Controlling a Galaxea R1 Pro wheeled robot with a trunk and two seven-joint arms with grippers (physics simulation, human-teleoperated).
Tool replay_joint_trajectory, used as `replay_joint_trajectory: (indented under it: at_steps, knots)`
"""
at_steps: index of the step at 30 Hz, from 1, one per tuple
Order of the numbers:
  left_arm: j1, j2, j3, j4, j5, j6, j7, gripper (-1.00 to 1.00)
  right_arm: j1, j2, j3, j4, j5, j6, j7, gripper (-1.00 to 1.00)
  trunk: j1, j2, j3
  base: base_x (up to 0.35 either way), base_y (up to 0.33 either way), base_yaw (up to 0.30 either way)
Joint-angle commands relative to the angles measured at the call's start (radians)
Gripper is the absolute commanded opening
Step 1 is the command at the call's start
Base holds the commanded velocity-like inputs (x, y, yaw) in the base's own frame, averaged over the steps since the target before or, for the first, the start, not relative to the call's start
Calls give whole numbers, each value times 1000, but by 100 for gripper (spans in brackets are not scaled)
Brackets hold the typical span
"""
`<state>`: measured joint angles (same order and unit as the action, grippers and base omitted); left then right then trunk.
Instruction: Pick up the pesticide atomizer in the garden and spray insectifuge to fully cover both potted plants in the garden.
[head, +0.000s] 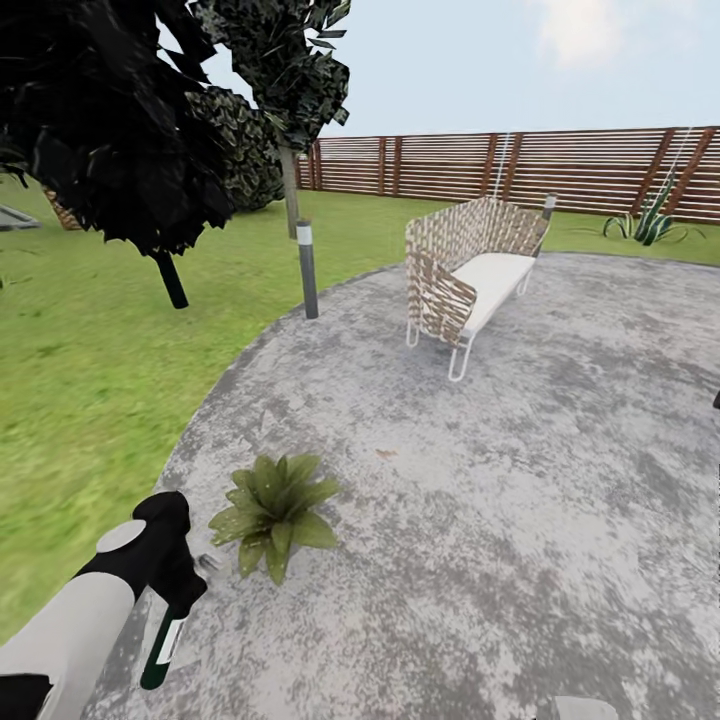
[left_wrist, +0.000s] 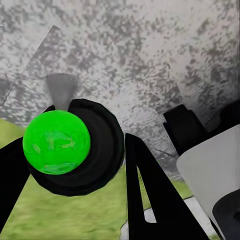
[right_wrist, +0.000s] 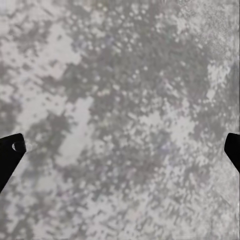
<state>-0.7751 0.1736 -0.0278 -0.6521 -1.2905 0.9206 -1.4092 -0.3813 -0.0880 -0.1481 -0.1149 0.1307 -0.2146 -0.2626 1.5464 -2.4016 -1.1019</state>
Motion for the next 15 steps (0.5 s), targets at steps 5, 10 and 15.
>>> replay_joint_trajectory:
  at_steps: [5, 10, 15]
  knots:
    - [2, 1, -2, -1, -7, 11, -10, -100, -1, -2, -8, 1, 10, -4, -1, 100, 0, 0, -1, 94, -257, 3]
    - [1, 1, -1, -1, -7, 11, -11, -100, -1, -2, -8, 1, 10, -3, -1, 100, 0, 0, -1, 181, -229, 0]
    - [2, 0, 2, -1, -7, 11, -11, -100, -1, 0, -8, 1, 10, -3, -1, 100, 0, 0, -1, 251, -178, 0]
